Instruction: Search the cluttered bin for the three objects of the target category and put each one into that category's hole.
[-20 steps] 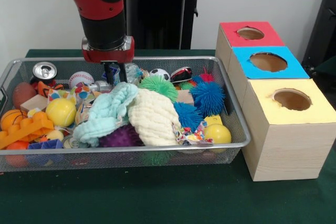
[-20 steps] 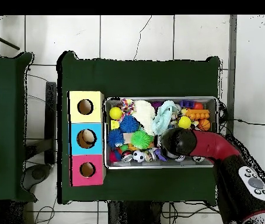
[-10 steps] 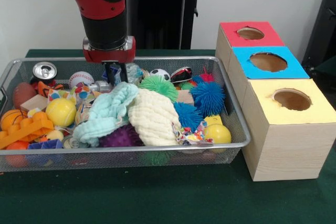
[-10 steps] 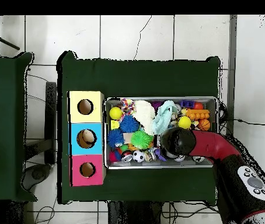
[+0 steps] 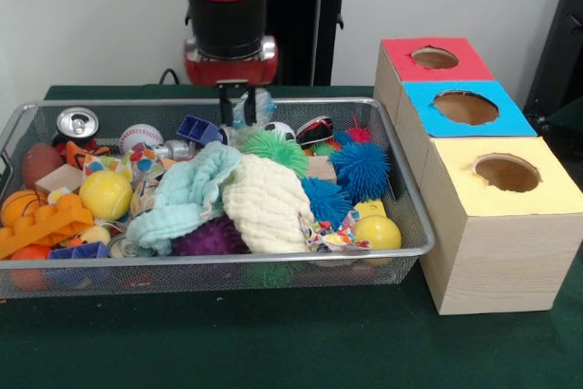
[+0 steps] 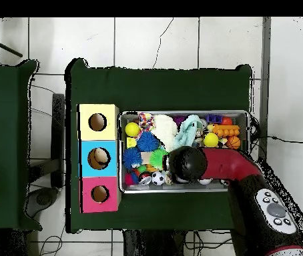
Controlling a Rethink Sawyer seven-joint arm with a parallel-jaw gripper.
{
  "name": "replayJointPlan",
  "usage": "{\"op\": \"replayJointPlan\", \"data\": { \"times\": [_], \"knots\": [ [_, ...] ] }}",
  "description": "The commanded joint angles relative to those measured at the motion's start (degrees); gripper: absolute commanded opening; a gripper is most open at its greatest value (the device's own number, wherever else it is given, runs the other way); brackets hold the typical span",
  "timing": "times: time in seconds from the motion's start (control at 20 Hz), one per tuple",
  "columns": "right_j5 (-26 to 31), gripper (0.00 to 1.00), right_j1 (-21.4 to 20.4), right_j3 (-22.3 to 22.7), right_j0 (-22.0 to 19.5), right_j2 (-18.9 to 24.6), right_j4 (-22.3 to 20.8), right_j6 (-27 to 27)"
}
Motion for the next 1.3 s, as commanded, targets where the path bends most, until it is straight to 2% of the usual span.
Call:
{"op": "replayJointPlan", "data": {
  "times": [0.05, 0.5, 0.7, 1.3],
  "knots": [
    [4.41, 0.00, -5.69, 5.13, 3.85, 3.63, 1.70, 0.73],
    [4.76, 0.00, -5.69, 2.97, 5.74, 2.93, 3.10, 0.22],
    [7.85, 0.00, -6.11, 0.23, 7.64, 2.93, 4.41, 0.46],
    [15.40, 0.00, -10.76, -1.95, 11.18, 1.67, 7.26, 1.41]
  ]
}}
